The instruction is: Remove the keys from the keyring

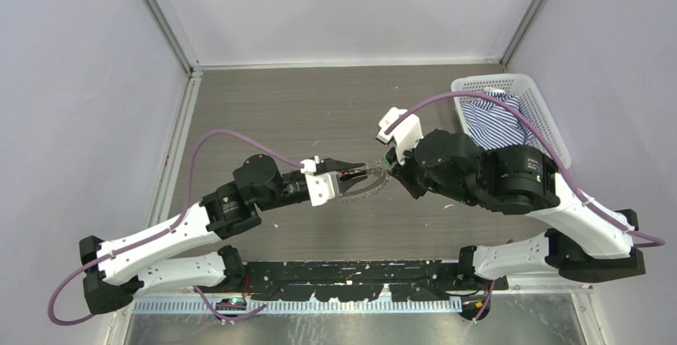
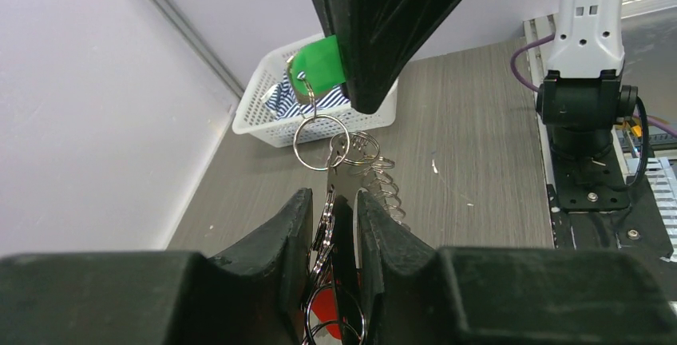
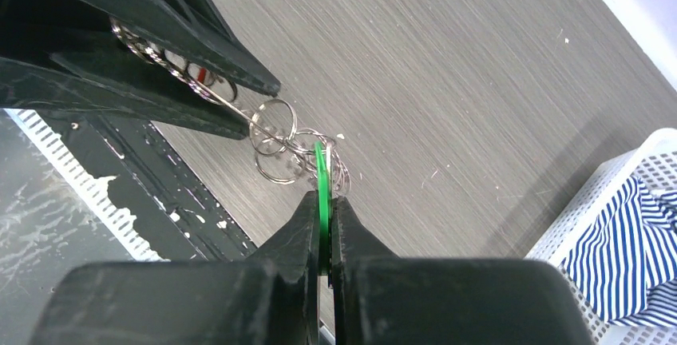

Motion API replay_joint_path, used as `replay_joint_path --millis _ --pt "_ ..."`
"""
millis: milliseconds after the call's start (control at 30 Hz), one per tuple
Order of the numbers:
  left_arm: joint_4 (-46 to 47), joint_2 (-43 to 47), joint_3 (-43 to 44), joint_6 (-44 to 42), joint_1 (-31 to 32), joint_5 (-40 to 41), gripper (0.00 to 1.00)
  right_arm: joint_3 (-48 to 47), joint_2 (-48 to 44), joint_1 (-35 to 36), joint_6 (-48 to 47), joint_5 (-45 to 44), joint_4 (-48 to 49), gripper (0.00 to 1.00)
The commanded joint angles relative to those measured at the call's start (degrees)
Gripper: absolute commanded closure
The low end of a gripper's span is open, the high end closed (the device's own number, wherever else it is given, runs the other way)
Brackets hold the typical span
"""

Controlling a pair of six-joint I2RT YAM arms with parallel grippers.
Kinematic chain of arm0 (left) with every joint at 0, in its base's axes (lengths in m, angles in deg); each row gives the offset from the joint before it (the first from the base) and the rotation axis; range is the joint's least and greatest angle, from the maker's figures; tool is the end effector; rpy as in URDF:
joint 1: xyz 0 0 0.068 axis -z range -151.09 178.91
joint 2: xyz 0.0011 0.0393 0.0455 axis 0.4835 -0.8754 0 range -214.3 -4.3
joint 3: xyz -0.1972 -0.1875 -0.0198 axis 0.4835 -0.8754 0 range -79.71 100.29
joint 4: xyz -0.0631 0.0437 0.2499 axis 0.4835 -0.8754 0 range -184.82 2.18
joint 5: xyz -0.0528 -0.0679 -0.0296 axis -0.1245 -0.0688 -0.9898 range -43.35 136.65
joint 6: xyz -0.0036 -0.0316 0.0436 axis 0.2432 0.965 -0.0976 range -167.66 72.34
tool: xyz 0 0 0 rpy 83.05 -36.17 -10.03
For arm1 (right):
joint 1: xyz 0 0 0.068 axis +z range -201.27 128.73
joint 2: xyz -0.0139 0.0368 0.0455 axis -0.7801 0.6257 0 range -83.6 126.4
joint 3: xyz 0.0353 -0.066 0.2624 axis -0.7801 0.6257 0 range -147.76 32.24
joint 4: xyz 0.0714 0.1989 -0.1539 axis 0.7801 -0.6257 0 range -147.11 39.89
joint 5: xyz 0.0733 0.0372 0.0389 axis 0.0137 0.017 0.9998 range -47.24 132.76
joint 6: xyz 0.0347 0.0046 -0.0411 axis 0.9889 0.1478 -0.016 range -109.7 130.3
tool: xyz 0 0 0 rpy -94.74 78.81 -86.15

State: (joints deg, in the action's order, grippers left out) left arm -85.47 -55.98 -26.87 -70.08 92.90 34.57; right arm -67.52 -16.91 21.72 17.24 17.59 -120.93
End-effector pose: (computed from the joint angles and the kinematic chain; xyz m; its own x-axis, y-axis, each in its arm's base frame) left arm 0.0847 -0.1908 0.3922 0.3948 0.0412 -0.9178 0.8868 0.2439 0.3925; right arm 0.0650 0.1602 0.4749 -0.2705 -0.5103 -0.8163 -0.7398 0.6528 -0.1630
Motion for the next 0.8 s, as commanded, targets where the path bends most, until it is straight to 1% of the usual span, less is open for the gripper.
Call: replay_joint_path --millis 0,67,167,367,433,533,600,667,700,733,767 --pt "0.48 -0.68 1.38 0.86 -0.35 -3.71 1.00 -4.50 -1.92 -0.29 -3.65 -1.94 2.82 0.99" --pt "2.78 -0.39 -0.01 0.98 -0.27 -3.63 1.00 -5.14 -1.87 -0.35 -4.54 0.08 3.21 0.99" --pt "6.38 0.53 -2.32 1.36 -0.28 -3.15 1.00 -7.97 0.50 -0.33 -5.21 2.15 -0.41 0.99" --pt "10.17 1.44 -5.05 4.38 -0.31 -2.53 1.00 -11.69 2.25 -0.33 -4.56 9.39 -2.71 0.99" --pt "11.30 1.64 -6.05 5.55 -0.28 -2.16 0.99 -13.00 2.85 -0.36 -4.50 10.24 -3.48 0.99" --pt "15.04 2.12 -8.21 7.33 -0.27 -1.68 0.94 -14.32 4.09 -0.35 -4.53 10.21 -4.74 0.99" --pt "17.26 2.35 -9.84 8.45 -0.33 -1.33 0.84 -14.59 4.62 -0.32 -4.57 10.30 -4.86 0.99" --pt "18.01 2.37 -10.33 8.75 -0.30 -1.33 0.78 -14.58 4.91 -0.37 -4.57 10.63 -4.59 0.99" --pt "18.18 2.30 -10.38 9.01 -0.31 -1.22 0.71 -14.69 5.12 -0.31 -4.50 10.86 -4.64 0.99" --pt "18.36 2.29 -10.51 9.19 -0.27 -1.24 0.66 -14.67 5.21 -0.32 -4.44 10.92 -4.68 0.99" --pt "18.70 2.29 -10.62 9.39 -0.31 -1.40 0.63 -14.73 5.42 -0.31 -4.40 10.99 -4.67 0.99"
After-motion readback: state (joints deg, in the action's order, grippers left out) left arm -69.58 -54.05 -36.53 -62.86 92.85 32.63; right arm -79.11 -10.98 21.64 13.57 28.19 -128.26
